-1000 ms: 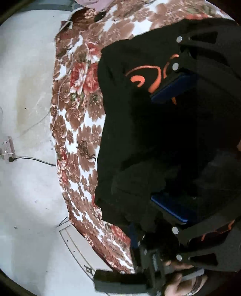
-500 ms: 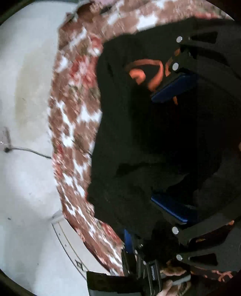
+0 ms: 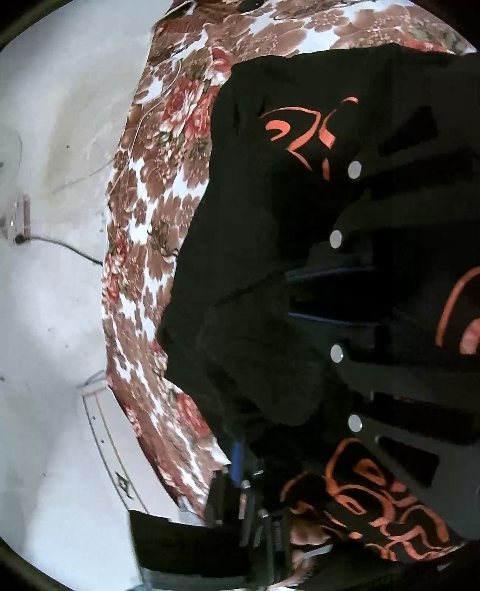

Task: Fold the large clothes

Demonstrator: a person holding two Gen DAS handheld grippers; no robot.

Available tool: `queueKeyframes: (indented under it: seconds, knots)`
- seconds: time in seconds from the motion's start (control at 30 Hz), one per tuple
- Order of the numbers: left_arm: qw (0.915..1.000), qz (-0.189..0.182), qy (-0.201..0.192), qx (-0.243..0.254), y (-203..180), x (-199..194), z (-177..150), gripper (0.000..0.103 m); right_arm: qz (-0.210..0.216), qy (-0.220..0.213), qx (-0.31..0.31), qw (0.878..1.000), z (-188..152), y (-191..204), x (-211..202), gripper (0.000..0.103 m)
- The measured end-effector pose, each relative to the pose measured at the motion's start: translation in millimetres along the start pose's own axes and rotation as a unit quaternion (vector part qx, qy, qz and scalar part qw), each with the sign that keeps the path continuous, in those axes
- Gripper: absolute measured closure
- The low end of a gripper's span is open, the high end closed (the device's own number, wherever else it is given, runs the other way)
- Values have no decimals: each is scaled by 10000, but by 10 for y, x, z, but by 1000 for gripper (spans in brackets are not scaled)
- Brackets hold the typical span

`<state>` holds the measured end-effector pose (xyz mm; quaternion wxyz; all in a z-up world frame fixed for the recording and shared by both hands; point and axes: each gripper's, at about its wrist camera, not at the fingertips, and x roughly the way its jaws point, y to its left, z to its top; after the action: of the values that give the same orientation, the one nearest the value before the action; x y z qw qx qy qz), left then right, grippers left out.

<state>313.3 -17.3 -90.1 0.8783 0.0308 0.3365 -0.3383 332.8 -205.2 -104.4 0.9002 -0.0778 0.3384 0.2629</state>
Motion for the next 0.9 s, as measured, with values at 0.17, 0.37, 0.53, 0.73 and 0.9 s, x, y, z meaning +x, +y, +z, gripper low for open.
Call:
queueKeyframes:
  seconds: [0.17, 0.37, 0.53, 0.73, 0.9]
  knots:
    - [9981, -81, 86, 606, -175, -136, -122, 96, 173, 205, -334, 9991, -74, 122, -82, 86]
    - [9933, 71, 648, 951, -88, 7, -270, 91, 296, 238, -567, 9977, -133, 153, -192, 13]
    - [9941, -10, 477, 974, -57, -154, -250, 51, 430, -89, -582, 9973, -97, 158, -299, 9]
    - [9946, -175, 293, 980, -168, -176, -211, 44, 472, 242, -1081, 9927, -183, 378, 60, 9]
    - [9913, -128, 723, 1095, -286, 220, -278, 46, 452, 721, -1384, 9867, -326, 514, 316, 65]
